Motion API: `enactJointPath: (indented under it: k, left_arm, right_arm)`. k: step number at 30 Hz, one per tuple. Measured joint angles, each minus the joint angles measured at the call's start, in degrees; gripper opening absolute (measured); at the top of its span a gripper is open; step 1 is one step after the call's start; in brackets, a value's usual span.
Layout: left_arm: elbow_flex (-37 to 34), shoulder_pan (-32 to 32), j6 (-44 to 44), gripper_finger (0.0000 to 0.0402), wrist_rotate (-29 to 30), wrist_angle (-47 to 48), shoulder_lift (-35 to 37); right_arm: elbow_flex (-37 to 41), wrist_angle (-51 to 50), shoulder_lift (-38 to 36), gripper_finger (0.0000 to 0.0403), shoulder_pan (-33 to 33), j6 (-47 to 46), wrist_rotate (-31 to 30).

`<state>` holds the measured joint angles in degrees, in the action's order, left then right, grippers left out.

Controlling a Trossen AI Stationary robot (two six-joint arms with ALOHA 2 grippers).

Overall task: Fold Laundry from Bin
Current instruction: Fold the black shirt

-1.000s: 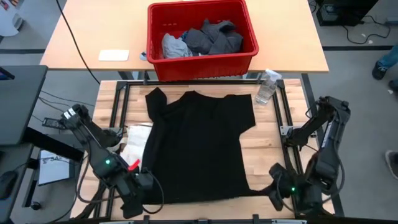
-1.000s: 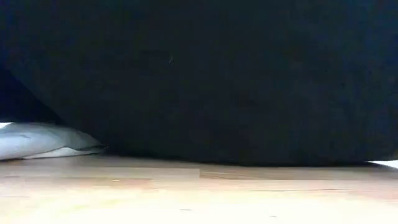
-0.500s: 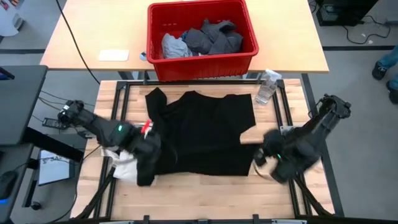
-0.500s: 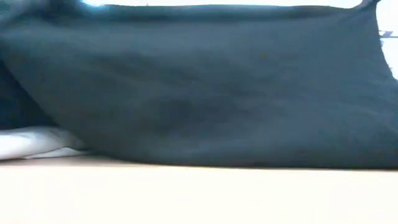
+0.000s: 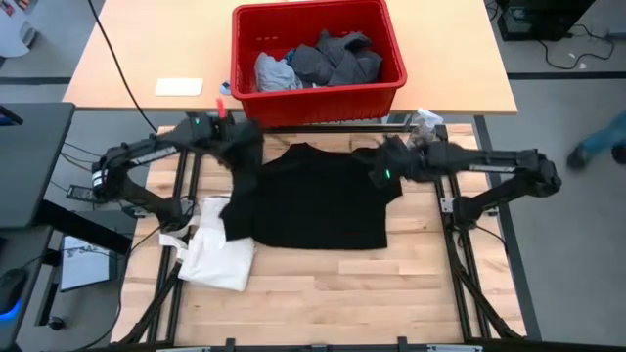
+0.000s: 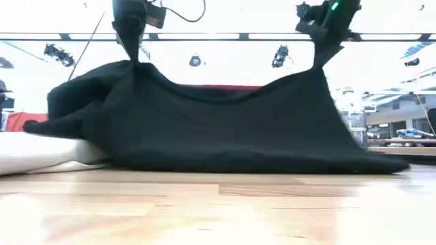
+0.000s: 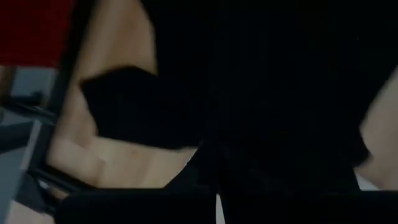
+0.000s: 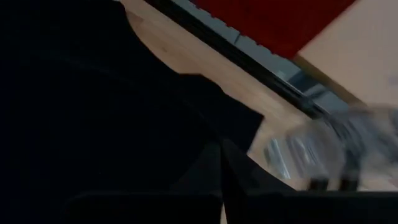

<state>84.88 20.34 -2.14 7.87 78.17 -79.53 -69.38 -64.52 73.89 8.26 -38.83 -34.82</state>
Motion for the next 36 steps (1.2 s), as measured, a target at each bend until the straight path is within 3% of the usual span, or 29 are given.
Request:
enactJointPath:
  k: [5,10,15,20,23,27,31,33,36]
  left_arm:
    - [0.0,11.6,8.3,0.0005,-4.0,-5.9,-0.5]
    - [0.0,17.3,12.0,0.0023,-8.7,-8.1,-3.5]
    - [0.0,19.8,14.6,0.0088,-7.0,-9.4,-8.6]
    - [0.0,23.0,13.6,0.0171,0.0,-10.6,-12.2]
    - [0.0,24.4,12.2,0.0207,-1.5,-6.5,-11.6]
    - [0.0,23.3,10.6,0.0220,-5.8,-1.1,-7.1]
    - [-0.2,18.7,9.9,0.0210,-10.6,0.4,-1.8]
    - [-2.2,15.1,9.2,0.0204,-11.2,-0.4,0.7]
    - [-8.1,9.0,6.3,0.0198,-11.5,-1.4,4.4]
  right_arm:
    - [4.2,12.3,0.9,0.0000,13.9,11.8,7.0]
    - [6.5,18.1,3.6,0.0002,23.5,18.0,14.6]
    - [7.1,23.4,7.9,0.0021,28.8,23.3,19.0]
    - [7.1,27.1,11.5,0.0068,31.2,23.7,22.3]
    - [7.1,25.9,11.8,0.0102,31.5,22.5,24.5]
    - [7.1,21.3,9.7,0.0135,30.4,22.3,27.8]
    - [7.0,19.5,7.0,0.0144,28.5,23.9,36.3]
    - [7.0,18.0,6.1,0.0142,27.5,24.3,40.7]
    - [7.0,14.9,5.6,0.0135,25.3,24.3,42.5]
